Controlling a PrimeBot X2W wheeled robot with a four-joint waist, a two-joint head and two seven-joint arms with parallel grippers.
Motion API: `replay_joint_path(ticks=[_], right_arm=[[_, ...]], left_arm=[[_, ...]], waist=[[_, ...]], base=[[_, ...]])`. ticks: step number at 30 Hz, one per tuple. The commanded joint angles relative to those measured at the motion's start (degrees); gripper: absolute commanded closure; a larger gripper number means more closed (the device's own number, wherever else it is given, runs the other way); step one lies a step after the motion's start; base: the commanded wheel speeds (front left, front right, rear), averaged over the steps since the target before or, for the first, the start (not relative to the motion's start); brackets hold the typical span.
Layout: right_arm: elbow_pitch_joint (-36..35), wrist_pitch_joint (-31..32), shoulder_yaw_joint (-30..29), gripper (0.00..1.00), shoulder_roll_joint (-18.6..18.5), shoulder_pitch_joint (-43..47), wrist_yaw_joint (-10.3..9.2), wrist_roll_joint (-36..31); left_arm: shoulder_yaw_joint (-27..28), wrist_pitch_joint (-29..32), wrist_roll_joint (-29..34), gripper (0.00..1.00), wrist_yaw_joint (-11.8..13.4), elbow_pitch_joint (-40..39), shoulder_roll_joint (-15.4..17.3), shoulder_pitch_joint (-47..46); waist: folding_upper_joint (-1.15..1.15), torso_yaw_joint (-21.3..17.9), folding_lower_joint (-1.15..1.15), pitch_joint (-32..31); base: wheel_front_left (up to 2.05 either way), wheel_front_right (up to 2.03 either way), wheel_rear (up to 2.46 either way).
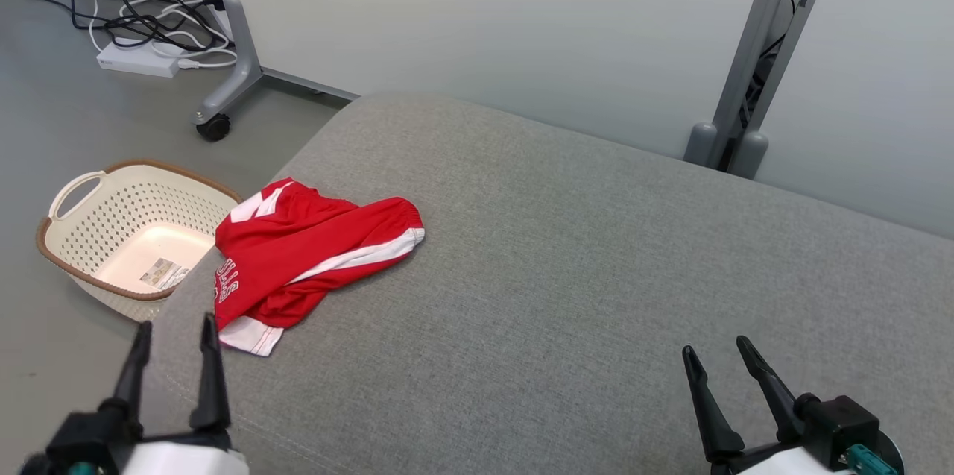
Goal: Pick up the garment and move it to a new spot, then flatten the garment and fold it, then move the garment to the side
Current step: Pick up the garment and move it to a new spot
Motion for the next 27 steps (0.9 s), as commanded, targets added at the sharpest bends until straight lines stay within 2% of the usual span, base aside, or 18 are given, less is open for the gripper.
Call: replay_joint_path(ticks=[1,6,10,18,22,27], right_arm=[[-0.1,0.0,-0.1,0.00,-0.3,0.1,-0.02,-0.8],[-0.4,0.0,0.3,0.00,-0.4,-2.9,-0.02,-4.5],[-1.1,0.0,0.9,0.00,-0.9,-5.2,-0.02,-6.4],[-2.6,0.0,3.7,0.00,-2.2,-9.8,-0.02,-7.3],[-3.5,0.0,5.3,0.00,-2.4,-11.5,-0.02,-8.3],[-4.4,0.0,6.2,0.00,-2.3,-13.4,-0.02,-8.9]], left_arm=[[1.0,-0.1,0.9,0.00,-0.8,0.3,0.7,-2.5],[4.5,-0.1,1.0,0.00,-2.9,6.9,3.2,-11.1],[4.2,0.7,-0.1,0.00,-3.9,20.0,7.8,-21.7],[-1.9,9.2,1.3,0.00,-4.8,40.8,17.5,-40.5],[-4.8,14.2,-0.1,0.00,-4.8,49.0,19.5,-47.4],[-9.1,21.1,-4.4,0.00,-4.8,55.4,21.4,-52.3]], waist=[[0.00,-1.2,0.00,1.3],[0.00,-5.1,0.00,6.7],[0.00,-8.2,0.00,11.1],[0.00,-13.8,0.00,18.3],[0.00,-15.7,0.00,20.8],[0.00,-17.2,0.00,23.2]], base=[[0.00,0.00,0.00],[0.00,0.00,0.00],[0.00,0.00,0.00],[0.00,0.00,0.00],[0.00,0.00,0.00],[0.00,0.00,0.00]])
